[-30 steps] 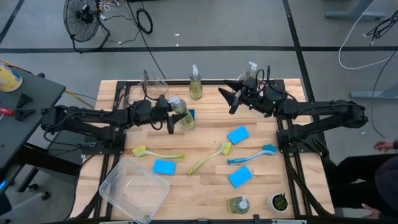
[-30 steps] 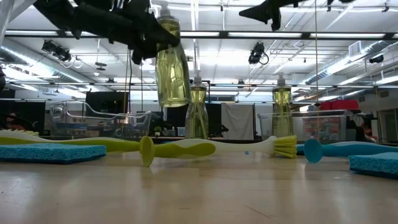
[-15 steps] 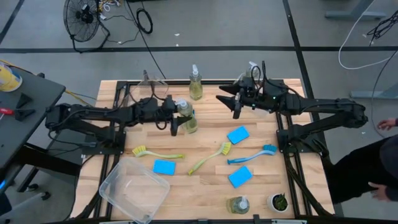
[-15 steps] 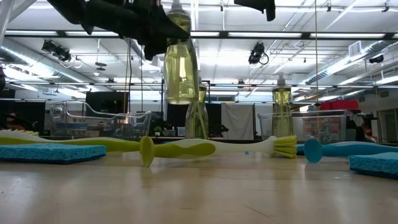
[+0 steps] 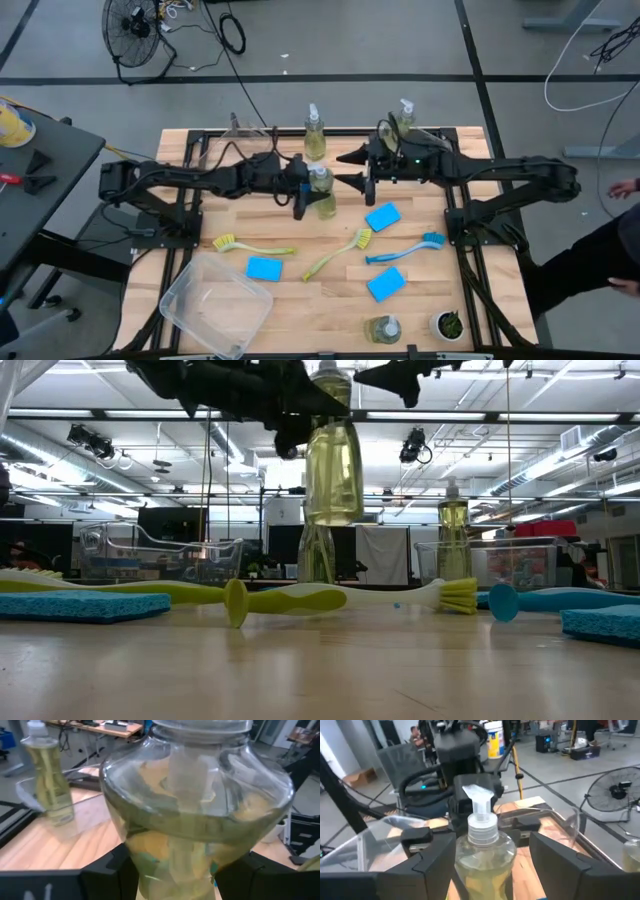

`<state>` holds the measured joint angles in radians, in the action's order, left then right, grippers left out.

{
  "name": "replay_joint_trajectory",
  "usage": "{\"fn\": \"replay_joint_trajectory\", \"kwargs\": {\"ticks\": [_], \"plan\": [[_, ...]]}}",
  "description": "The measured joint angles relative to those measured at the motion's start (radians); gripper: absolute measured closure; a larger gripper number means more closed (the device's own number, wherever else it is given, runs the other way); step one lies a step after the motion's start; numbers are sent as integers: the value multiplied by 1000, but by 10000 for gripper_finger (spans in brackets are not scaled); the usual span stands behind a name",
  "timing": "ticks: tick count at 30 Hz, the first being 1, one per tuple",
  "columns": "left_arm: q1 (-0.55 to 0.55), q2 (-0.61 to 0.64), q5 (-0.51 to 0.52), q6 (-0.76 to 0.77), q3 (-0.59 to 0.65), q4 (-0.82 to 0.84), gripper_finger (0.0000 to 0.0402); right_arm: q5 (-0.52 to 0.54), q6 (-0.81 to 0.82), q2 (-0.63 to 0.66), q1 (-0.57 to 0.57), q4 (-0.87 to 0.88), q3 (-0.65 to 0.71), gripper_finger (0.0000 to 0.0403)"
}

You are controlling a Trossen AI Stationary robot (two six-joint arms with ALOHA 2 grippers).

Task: Pick & Place Kitchen Sink Supplies
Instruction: Put the yellow dish soap bottle into the right transparent bin

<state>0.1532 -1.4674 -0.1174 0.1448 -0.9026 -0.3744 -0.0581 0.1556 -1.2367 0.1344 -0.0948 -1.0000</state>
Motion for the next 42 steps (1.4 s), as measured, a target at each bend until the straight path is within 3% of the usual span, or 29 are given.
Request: {"fn": "replay_joint_trajectory", "kwargs": {"ticks": [4, 42], "plan": [[-1, -33, -13, 0, -24, 6, 196, -47, -7, -33, 0, -7, 0, 148], [0, -42, -38, -1, -35, 22, 197, -65, 72, -132, 23, -172, 1, 149]]}}
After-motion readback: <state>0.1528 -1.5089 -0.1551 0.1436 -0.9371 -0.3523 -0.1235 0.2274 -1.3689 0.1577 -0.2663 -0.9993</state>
